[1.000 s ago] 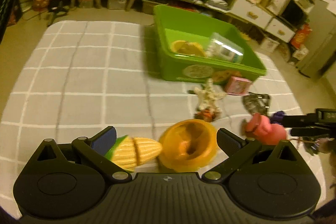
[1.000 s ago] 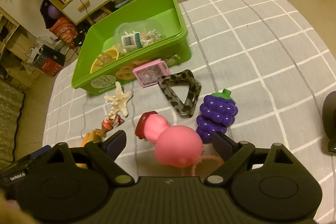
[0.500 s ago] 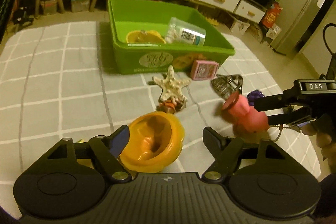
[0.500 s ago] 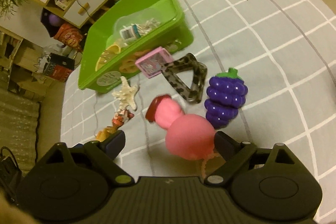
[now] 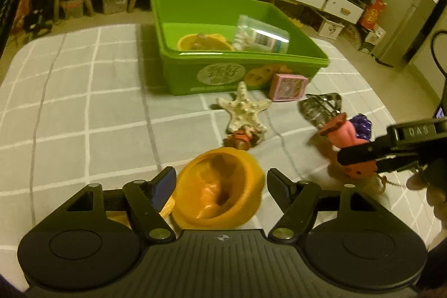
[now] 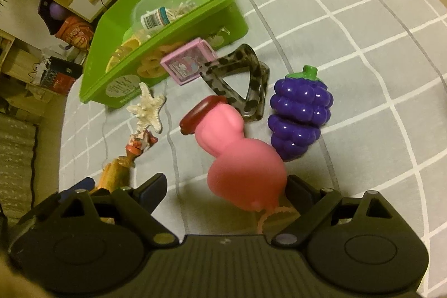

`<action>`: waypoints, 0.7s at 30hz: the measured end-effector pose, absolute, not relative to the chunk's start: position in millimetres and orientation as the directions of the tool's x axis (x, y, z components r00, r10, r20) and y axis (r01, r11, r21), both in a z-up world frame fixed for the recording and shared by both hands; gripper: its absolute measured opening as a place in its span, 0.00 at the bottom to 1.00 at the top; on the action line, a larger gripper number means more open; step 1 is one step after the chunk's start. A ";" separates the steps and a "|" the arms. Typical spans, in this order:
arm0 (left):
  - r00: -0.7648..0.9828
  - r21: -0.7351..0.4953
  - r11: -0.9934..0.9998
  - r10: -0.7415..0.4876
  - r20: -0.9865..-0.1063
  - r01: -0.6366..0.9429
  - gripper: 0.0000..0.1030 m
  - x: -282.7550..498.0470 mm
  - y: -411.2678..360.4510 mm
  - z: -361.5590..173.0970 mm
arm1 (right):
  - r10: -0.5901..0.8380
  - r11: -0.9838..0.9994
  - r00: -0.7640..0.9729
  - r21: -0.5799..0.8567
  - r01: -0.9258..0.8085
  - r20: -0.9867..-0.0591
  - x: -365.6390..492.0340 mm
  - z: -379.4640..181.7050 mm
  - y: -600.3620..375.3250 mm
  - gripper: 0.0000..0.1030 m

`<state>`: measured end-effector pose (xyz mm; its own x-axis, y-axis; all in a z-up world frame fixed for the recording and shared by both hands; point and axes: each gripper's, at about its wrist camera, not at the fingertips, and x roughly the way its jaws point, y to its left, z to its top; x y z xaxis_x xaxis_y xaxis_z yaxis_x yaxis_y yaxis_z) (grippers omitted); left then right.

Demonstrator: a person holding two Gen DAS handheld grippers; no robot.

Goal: Organize rigid objects
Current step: 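Grasp the orange cup with the left gripper while the right approaches the pink pig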

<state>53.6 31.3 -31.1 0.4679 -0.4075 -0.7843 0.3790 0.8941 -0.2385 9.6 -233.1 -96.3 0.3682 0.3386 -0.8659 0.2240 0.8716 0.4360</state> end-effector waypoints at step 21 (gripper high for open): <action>0.438 -0.212 0.908 -0.366 -0.821 0.362 0.75 56.4 23.3 -51.7 | 0.258 0.907 0.391 0.361 0.216 -0.883 8.9 -94.2 -227.8 0.51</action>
